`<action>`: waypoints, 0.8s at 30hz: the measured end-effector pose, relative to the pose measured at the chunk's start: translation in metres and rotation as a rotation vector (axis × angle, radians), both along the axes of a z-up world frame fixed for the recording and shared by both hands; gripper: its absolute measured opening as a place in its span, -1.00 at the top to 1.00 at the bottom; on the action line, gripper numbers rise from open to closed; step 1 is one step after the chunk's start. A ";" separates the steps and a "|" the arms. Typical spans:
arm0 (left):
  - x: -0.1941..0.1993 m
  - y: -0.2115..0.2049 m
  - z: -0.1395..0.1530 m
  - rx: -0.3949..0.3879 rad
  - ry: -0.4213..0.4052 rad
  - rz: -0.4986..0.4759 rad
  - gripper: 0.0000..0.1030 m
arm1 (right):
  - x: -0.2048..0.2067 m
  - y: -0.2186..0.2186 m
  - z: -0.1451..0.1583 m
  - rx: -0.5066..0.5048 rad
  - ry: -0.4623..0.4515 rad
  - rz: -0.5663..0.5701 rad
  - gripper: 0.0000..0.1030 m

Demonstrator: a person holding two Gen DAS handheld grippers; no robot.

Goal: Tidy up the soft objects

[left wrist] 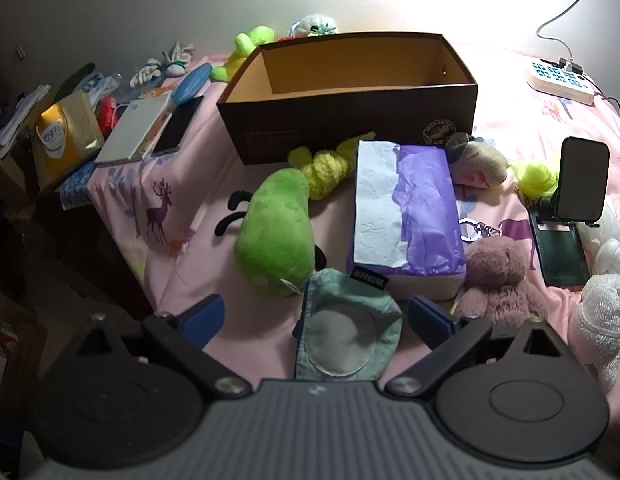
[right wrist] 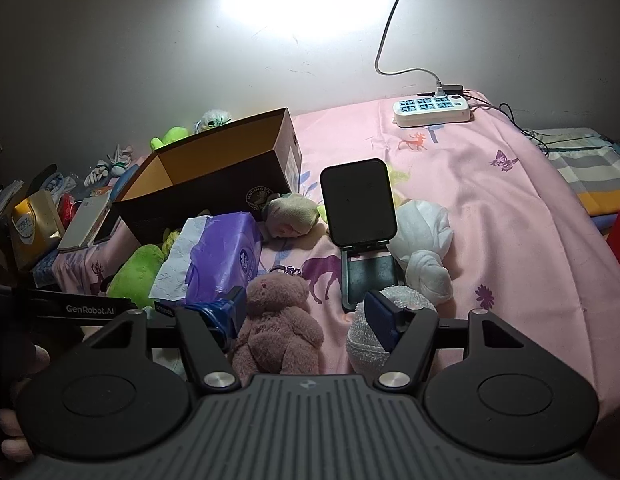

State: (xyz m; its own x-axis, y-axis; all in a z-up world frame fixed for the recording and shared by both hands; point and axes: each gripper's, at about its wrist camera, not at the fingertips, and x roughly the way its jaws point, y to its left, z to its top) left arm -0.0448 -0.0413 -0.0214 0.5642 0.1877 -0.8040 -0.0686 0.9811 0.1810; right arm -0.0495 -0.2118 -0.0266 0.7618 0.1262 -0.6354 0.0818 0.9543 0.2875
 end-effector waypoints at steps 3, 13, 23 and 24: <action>0.000 -0.003 -0.003 0.003 0.010 0.005 -0.90 | -0.006 -0.008 -0.004 0.021 -0.008 0.017 0.09; -0.001 -0.011 -0.008 0.005 0.012 0.002 -0.90 | -0.010 -0.021 -0.014 0.118 0.038 0.106 0.15; -0.002 -0.012 -0.012 0.009 0.022 0.008 -0.90 | -0.007 -0.032 -0.021 0.167 0.075 0.116 0.14; -0.002 -0.012 -0.013 0.008 0.024 0.008 -0.90 | -0.007 -0.034 -0.021 0.165 0.073 0.113 0.14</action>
State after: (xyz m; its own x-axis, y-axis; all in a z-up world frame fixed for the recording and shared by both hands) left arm -0.0467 -0.0534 -0.0343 0.5430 0.1983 -0.8160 -0.0721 0.9791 0.1900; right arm -0.0565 -0.2457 -0.0477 0.6893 0.3152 -0.6523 0.0031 0.8991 0.4377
